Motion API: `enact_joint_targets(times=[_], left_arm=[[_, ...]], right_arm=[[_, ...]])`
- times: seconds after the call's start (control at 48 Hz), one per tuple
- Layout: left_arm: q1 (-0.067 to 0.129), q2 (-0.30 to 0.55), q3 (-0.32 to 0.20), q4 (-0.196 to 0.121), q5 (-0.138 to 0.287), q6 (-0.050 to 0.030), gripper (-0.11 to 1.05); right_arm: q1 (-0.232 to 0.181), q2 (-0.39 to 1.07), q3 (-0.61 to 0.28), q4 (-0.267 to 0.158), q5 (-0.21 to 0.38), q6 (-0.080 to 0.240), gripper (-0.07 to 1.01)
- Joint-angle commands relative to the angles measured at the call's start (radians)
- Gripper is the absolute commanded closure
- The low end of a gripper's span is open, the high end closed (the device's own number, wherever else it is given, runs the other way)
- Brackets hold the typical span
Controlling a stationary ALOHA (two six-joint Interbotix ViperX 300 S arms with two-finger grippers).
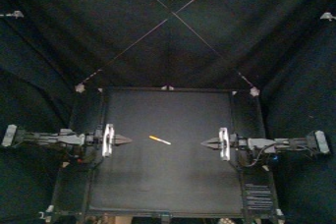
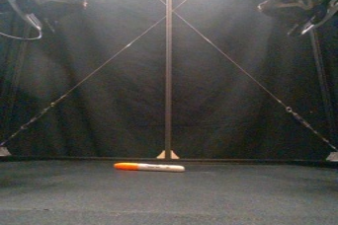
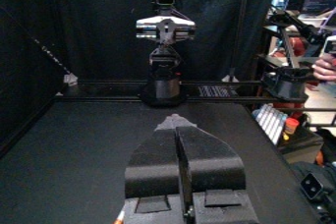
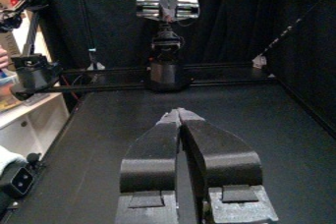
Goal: Uncap the pen
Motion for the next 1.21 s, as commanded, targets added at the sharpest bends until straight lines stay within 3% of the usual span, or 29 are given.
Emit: enact_joint_targets(times=[0.021, 0.146, 0.271, 0.438, 0.521, 0.646, 0.875, 0.938, 1.062, 1.208], left_arm=[[0.02, 0.075, -0.008, -0.005, -0.038, 0.0, 1.01], [0.049, 0.167, -0.015, -0.017, -0.075, 0.0, 0.96], [0.069, 0.27, -0.032, -0.031, -0.092, 0.0015, 0.93], [0.081, 0.374, -0.049, -0.04, -0.095, 0.0, 0.84], [0.084, 0.41, -0.052, -0.049, -0.095, 0.0, 0.75], [0.086, 0.44, -0.051, -0.071, -0.095, 0.0, 0.61], [0.086, 0.48, -0.048, -0.104, -0.095, 0.0, 0.36], [0.086, 0.489, -0.049, -0.104, -0.095, 0.0, 0.32], [0.086, 0.508, -0.049, -0.104, -0.095, 0.0015, 0.26], [0.086, 0.526, -0.051, -0.103, -0.095, 0.0031, 0.25]], right_arm=[[-0.015, 0.051, -0.018, 0.0, -0.025, 0.0, 0.97], [-0.051, 0.17, -0.031, 0.005, -0.084, 0.003, 0.9], [-0.087, 0.33, -0.071, 0.012, -0.101, 0.008, 0.89], [-0.132, 0.54, -0.156, 0.08, -0.101, 0.017, 0.83], [-0.143, 0.632, -0.199, 0.109, -0.098, 0.015, 0.76], [-0.16, 0.767, -0.268, 0.14, -0.08, 0.017, 0.56], [-0.167, 0.974, -0.403, 0.144, -0.015, 0.014, 0.11], [-0.169, 1.015, -0.436, 0.141, 0.011, 0.008, 0.04], [-0.172, 1.089, -0.499, 0.137, 0.071, 0.003, 0.01], [-0.186, 1.175, -0.56, 0.087, 0.152, 0.008, 0.02]])
